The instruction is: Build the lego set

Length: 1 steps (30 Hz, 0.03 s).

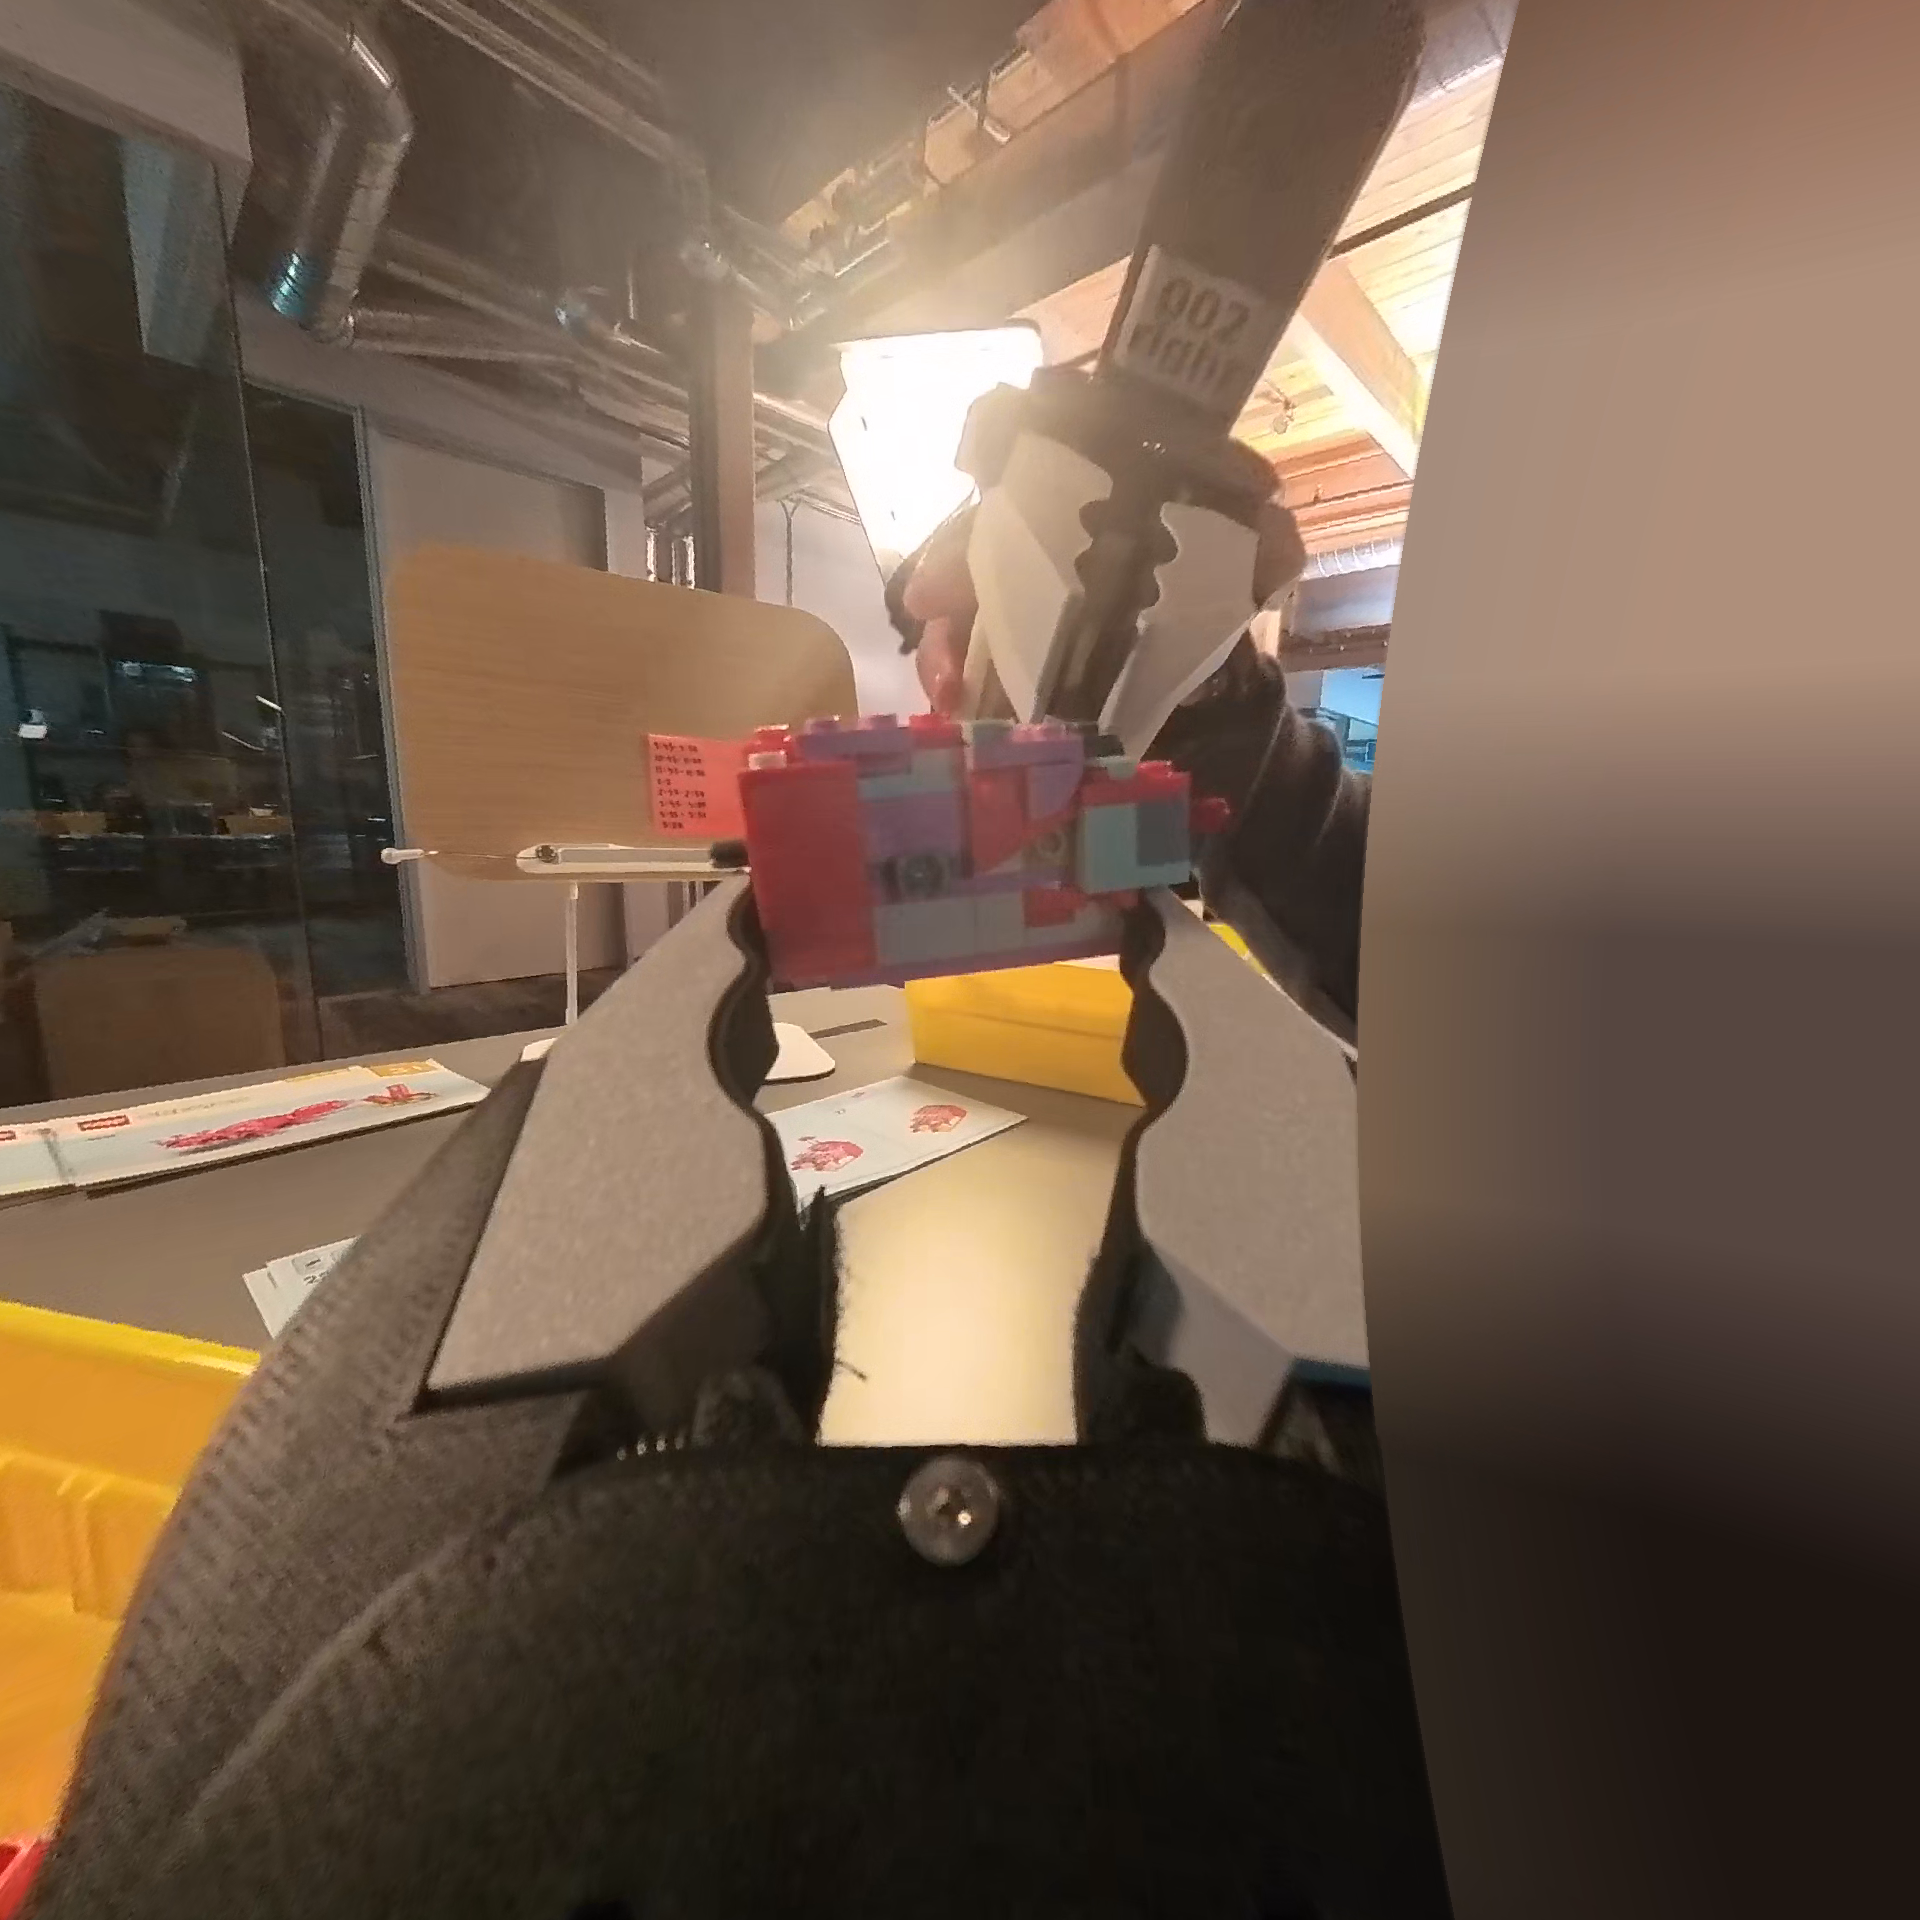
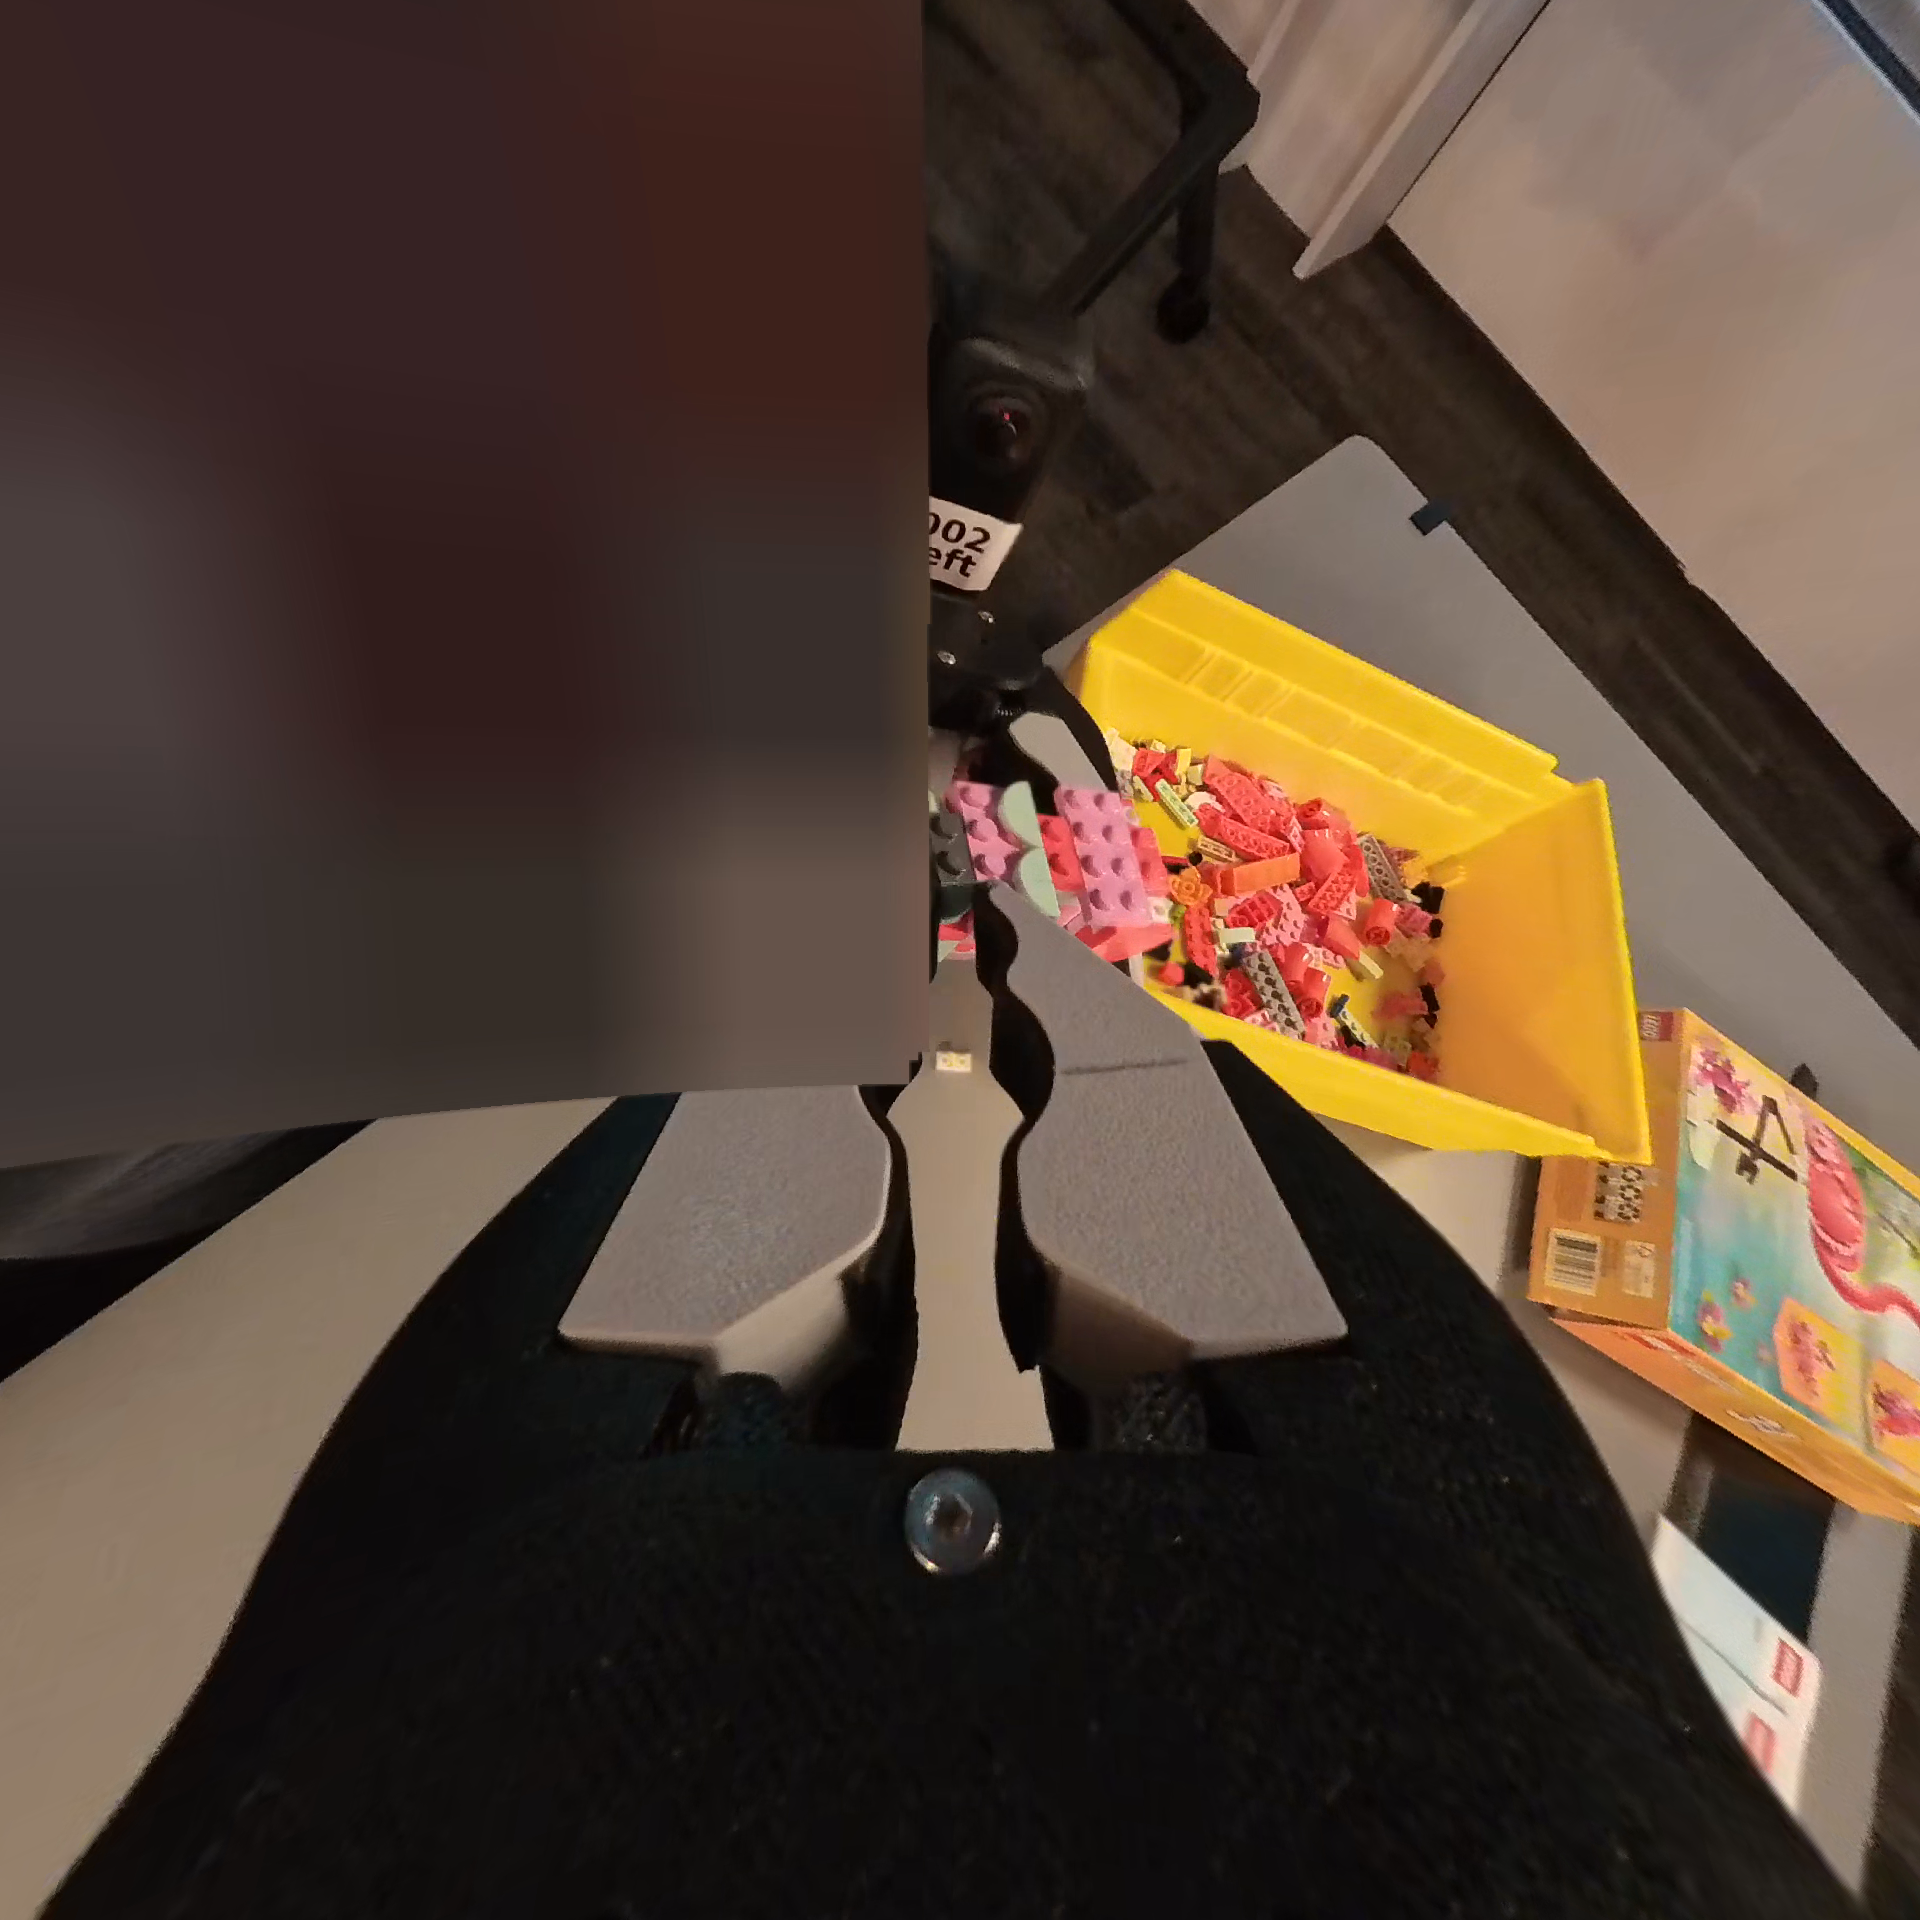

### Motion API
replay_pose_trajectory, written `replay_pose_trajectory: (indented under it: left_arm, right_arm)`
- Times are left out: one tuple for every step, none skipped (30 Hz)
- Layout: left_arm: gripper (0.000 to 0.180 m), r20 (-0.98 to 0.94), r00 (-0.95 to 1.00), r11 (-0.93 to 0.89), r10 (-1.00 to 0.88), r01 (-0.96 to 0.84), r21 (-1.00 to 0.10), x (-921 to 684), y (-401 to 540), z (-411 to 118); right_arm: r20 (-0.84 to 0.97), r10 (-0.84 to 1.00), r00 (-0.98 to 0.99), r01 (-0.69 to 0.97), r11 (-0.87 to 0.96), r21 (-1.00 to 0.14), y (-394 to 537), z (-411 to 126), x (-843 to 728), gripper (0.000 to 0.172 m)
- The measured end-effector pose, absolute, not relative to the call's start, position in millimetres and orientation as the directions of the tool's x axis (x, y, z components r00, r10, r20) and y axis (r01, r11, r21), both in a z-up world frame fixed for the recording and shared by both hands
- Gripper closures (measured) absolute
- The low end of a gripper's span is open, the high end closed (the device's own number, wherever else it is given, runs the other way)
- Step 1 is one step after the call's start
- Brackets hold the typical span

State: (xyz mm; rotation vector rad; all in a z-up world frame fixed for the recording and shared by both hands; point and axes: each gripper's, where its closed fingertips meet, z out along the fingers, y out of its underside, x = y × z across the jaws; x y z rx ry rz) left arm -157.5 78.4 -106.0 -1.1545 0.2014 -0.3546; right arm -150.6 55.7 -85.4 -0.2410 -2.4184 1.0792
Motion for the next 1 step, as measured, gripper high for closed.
replay_pose_trajectory:
  left_arm:
    - [0.114, 0.026, 0.928, 0.359, -0.372, 0.170, -0.918, -158.2, 78.6, -106.2]
  right_arm:
    - [0.360, 0.343, -0.868, -0.033, 0.683, -0.730, 55.9, -85.6, -151.1, 0.168]
